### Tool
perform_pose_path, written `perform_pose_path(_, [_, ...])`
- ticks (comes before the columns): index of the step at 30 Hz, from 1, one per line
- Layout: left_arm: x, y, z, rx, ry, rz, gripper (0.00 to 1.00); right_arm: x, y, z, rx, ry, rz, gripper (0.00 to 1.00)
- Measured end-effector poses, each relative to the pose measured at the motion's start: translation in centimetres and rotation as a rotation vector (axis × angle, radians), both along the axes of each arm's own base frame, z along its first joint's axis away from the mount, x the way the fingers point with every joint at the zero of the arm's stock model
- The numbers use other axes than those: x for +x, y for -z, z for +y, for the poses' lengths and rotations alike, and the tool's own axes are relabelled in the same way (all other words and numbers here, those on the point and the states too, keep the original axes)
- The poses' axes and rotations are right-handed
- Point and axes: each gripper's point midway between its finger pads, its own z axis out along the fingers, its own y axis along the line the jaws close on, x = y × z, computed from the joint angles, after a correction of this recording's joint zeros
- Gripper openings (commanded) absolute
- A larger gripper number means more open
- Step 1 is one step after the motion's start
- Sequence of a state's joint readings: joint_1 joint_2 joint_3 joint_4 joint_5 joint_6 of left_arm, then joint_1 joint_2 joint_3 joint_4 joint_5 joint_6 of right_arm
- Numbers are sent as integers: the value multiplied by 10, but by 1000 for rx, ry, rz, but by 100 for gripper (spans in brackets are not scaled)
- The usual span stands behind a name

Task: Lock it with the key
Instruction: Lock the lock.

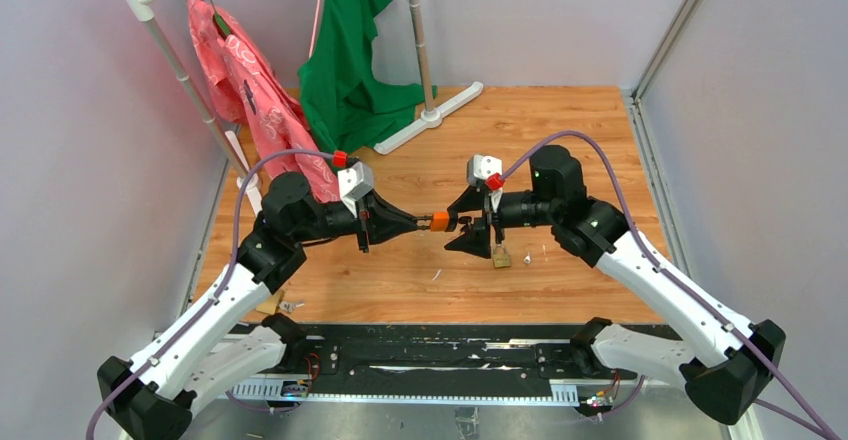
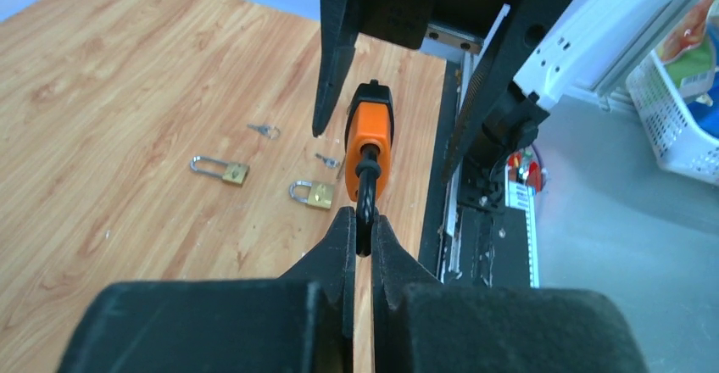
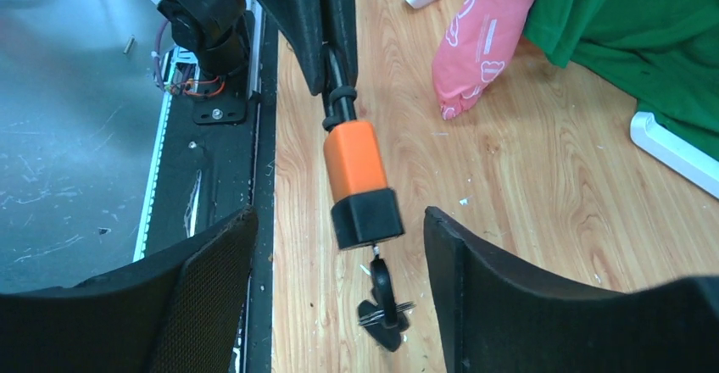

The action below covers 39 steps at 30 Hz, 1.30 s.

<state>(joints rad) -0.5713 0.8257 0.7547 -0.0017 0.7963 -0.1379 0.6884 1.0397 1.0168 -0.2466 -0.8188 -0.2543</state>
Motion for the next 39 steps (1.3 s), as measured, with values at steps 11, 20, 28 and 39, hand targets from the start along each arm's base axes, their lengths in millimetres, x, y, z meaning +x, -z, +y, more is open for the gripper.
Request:
perform_pose_path(11, [-9, -22, 2, -139, -20, 26, 0, -7, -24, -4, 157, -38, 13, 72])
perform_pose_path(20, [-14, -20, 9, -187, -45, 27, 0, -11, -47, 5, 290, -83, 16, 57])
perform_pose_path(28, [-13, -27, 14, -232, -69, -8, 0, -12, -42, 9, 272, -105, 76, 47])
perform_pose_path(39, [-11, -31, 17, -264, -82, -19, 0, -6, -39, 15, 272, -97, 141, 12])
